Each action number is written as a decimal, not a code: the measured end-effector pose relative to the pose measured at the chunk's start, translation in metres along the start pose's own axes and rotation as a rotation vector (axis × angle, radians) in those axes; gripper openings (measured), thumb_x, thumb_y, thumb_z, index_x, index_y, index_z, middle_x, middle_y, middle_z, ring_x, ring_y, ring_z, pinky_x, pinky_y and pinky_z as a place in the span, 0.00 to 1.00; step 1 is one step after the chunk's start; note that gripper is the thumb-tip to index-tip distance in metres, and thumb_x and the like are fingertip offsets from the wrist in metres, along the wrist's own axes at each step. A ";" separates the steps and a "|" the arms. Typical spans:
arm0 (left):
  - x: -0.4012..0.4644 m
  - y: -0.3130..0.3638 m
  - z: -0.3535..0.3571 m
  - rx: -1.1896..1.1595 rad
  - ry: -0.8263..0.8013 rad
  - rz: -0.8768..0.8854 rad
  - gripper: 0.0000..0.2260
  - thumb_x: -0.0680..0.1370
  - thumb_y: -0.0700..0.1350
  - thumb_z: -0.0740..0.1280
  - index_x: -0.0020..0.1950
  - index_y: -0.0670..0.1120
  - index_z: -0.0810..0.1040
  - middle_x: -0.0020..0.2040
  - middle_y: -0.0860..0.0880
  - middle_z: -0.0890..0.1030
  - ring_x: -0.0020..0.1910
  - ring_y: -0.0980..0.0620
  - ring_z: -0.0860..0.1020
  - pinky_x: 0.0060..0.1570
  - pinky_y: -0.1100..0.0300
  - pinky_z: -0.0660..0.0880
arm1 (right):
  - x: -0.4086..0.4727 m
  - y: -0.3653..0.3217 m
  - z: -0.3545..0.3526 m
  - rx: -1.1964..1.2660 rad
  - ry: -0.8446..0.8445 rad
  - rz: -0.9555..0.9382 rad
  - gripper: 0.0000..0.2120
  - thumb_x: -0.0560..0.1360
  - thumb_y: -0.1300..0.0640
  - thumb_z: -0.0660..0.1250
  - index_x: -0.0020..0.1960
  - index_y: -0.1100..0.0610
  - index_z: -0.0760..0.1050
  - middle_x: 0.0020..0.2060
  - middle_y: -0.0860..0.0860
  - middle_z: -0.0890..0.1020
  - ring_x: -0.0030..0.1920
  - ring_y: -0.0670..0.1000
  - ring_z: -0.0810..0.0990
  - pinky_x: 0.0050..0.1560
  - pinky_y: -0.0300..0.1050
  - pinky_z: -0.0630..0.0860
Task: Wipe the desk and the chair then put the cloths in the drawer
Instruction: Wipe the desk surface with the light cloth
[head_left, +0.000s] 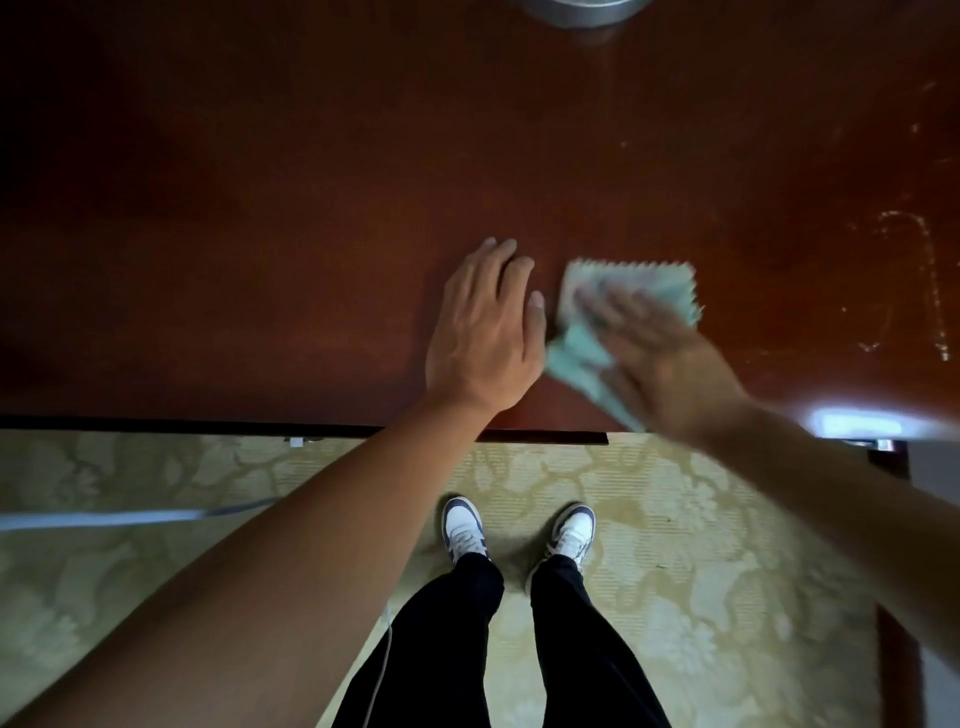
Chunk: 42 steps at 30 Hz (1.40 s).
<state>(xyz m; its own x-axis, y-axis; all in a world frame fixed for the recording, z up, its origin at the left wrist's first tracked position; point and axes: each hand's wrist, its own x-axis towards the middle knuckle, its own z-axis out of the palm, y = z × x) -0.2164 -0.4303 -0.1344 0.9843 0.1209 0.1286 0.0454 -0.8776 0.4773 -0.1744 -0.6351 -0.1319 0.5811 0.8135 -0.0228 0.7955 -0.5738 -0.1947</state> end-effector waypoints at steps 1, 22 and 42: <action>0.001 0.000 -0.001 -0.011 0.005 -0.004 0.16 0.81 0.45 0.59 0.64 0.39 0.75 0.67 0.39 0.74 0.71 0.41 0.68 0.71 0.47 0.63 | 0.014 0.009 -0.004 0.027 0.028 0.110 0.25 0.83 0.51 0.55 0.75 0.63 0.62 0.74 0.58 0.66 0.75 0.59 0.62 0.74 0.60 0.61; -0.103 -0.163 -0.129 0.122 0.076 -0.206 0.23 0.70 0.35 0.59 0.66 0.40 0.73 0.67 0.43 0.74 0.67 0.46 0.70 0.69 0.56 0.63 | 0.161 -0.238 0.044 0.108 -0.033 -0.062 0.23 0.83 0.50 0.54 0.74 0.60 0.66 0.74 0.56 0.66 0.77 0.57 0.59 0.76 0.57 0.56; 0.028 0.140 0.062 0.108 -0.154 0.320 0.18 0.74 0.40 0.59 0.63 0.42 0.76 0.65 0.44 0.76 0.67 0.45 0.73 0.65 0.47 0.66 | -0.077 0.048 -0.013 0.091 0.143 0.517 0.23 0.83 0.52 0.53 0.75 0.59 0.65 0.75 0.54 0.65 0.77 0.55 0.60 0.77 0.54 0.56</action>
<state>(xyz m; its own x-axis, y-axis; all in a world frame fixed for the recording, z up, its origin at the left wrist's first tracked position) -0.1714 -0.5784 -0.1182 0.9654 -0.2316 0.1201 -0.2592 -0.9045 0.3387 -0.1787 -0.7271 -0.1271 0.9151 0.4031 -0.0058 0.3858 -0.8798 -0.2778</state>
